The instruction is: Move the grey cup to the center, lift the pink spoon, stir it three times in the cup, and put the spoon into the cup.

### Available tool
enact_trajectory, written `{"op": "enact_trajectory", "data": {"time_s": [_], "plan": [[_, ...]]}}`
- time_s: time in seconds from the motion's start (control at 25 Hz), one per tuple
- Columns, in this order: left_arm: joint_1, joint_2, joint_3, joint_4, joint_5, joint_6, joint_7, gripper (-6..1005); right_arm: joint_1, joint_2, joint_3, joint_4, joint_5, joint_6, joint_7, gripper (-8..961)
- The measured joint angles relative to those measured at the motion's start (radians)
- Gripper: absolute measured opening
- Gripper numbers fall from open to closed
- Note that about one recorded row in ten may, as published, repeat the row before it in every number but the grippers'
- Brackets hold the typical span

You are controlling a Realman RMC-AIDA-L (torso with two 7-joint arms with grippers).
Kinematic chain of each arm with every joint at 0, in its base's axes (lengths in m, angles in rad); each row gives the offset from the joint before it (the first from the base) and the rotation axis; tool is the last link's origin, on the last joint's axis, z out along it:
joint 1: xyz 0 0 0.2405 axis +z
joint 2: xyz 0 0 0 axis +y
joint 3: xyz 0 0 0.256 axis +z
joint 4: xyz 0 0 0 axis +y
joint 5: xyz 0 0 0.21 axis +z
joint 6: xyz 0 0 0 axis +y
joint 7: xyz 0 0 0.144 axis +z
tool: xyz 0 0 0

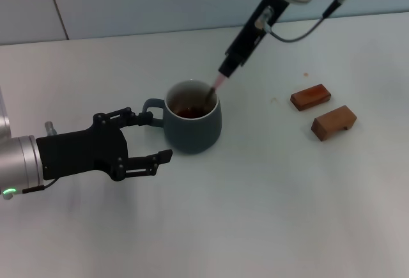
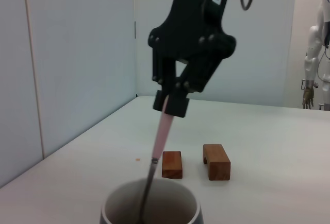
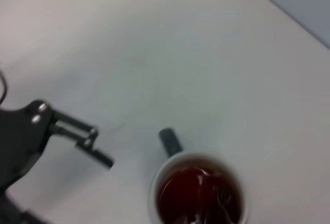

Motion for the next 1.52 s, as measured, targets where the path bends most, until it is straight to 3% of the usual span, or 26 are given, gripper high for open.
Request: {"op": "enact_trajectory", "data": {"time_s": [0.12,0.24,0.32,0.48,0.52,0.64,0.76,1.04,1.16,1.28,1.4,1.44,1.52], "plan": [[-0.001,0.0,0.0,0.0,0.0,-0.001,0.0,841,0.002,0.005,0.002,-0.003,0.003,-0.039,0.001,230],[-0.002,-0.001,0.0,-0.001,0.0,-0.004,0.001,841,0.001,0.032,0.001,-0.032,0.007,-0.039,-0.003,233],[-0.004,-0.002,0.0,-0.001,0.0,-0.004,0.001,840,0.0,0.038,-0.003,-0.04,0.007,-0.01,-0.004,235],[-0.005,-0.002,0.0,-0.001,-0.001,-0.003,0.001,840,0.0,0.032,-0.005,-0.04,0.004,0.036,-0.006,239],[-0.005,-0.002,0.0,-0.001,-0.001,-0.002,0.001,840,0.0,0.02,-0.004,-0.038,0.001,0.046,-0.005,240],[-0.005,-0.002,0.0,-0.001,-0.002,-0.003,0.0,841,-0.001,0.005,0.0,-0.035,0.0,0.025,-0.001,243],[-0.004,-0.002,0.0,-0.001,-0.002,-0.004,0.0,841,-0.001,0.004,0.001,-0.036,0.005,-0.008,-0.001,246],[-0.01,-0.002,0.0,-0.001,-0.003,-0.007,0.001,841,0.0,0.045,-0.007,-0.054,0.037,-0.014,-0.022,252],[-0.011,-0.002,0.0,-0.001,-0.007,-0.007,-0.001,841,-0.013,0.045,-0.003,-0.079,0.038,-0.006,-0.022,255],[-0.011,-0.002,-0.002,-0.001,-0.009,-0.008,-0.001,840,-0.078,0.055,-0.001,-0.184,0.047,-0.014,-0.028,258],[-0.012,-0.002,-0.005,-0.001,-0.016,-0.009,0.001,840,-0.204,0.076,-0.023,-0.382,0.091,-0.012,-0.047,261],[-0.011,-0.002,-0.005,-0.001,-0.018,-0.01,0.001,840,-0.277,0.076,-0.038,-0.48,0.156,-0.01,-0.05,262],[-0.009,-0.001,-0.002,-0.001,-0.032,-0.011,0.0,840,-0.311,0.074,-0.036,-0.518,0.187,-0.012,-0.052,264]]}}
